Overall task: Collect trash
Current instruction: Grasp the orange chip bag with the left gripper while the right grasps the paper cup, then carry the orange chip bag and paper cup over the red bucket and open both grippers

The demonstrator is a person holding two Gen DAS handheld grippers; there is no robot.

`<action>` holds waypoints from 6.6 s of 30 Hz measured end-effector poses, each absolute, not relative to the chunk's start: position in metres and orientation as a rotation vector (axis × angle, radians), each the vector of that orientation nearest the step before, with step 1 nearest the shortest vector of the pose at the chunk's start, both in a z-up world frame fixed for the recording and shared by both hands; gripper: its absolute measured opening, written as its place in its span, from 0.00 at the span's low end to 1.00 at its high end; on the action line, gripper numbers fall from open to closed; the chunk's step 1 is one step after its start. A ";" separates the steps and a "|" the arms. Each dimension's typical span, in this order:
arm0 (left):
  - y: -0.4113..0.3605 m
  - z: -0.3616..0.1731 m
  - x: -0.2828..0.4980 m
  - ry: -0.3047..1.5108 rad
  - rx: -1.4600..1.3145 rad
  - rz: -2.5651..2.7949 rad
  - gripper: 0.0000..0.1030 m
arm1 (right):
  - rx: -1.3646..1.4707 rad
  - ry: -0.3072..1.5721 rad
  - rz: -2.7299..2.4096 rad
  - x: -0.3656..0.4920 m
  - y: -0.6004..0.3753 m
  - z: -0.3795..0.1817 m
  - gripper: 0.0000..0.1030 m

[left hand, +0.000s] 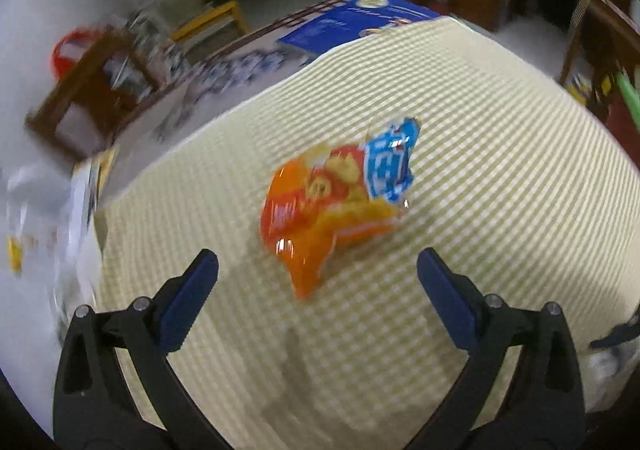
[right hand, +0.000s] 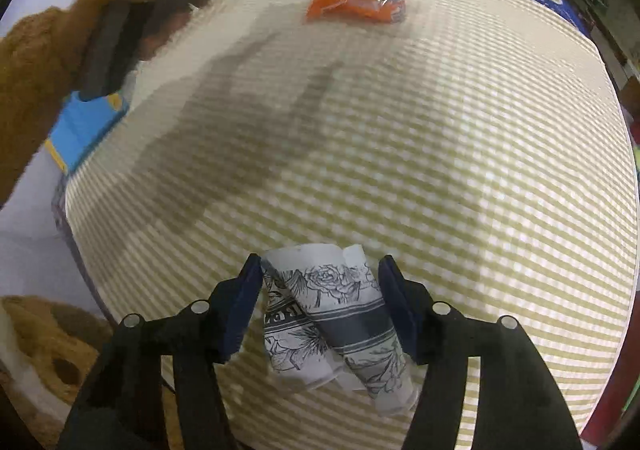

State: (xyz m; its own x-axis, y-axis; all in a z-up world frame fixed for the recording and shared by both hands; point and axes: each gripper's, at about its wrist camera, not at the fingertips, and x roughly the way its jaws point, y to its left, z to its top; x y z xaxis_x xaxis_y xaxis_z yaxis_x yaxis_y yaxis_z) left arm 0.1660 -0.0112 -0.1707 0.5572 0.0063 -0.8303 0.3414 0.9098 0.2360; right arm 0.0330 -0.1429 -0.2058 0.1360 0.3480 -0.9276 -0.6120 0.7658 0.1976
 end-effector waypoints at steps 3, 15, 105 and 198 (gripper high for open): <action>-0.027 -0.181 0.183 0.931 0.542 -0.278 0.95 | -0.177 1.239 0.673 0.045 -0.147 -0.199 0.54; -0.021 -0.187 0.211 0.982 0.323 -0.335 0.67 | -0.018 1.231 0.568 0.071 -0.162 -0.189 0.53; -0.288 -0.073 0.069 0.872 0.001 -0.285 0.68 | 0.396 0.813 0.243 0.046 -0.503 -0.102 0.53; -0.488 -0.119 0.111 1.081 0.055 -0.826 0.69 | 0.552 0.741 -0.131 -0.017 -0.664 -0.112 0.53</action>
State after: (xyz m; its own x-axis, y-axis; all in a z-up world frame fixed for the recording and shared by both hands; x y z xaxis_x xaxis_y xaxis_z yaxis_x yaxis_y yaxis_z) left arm 0.1112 -0.4876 -0.1185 0.2093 -0.5683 -0.7958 0.6187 0.7071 -0.3423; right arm -0.0174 -0.6644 -0.1121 0.7370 0.0772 -0.6714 0.3026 0.8507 0.4299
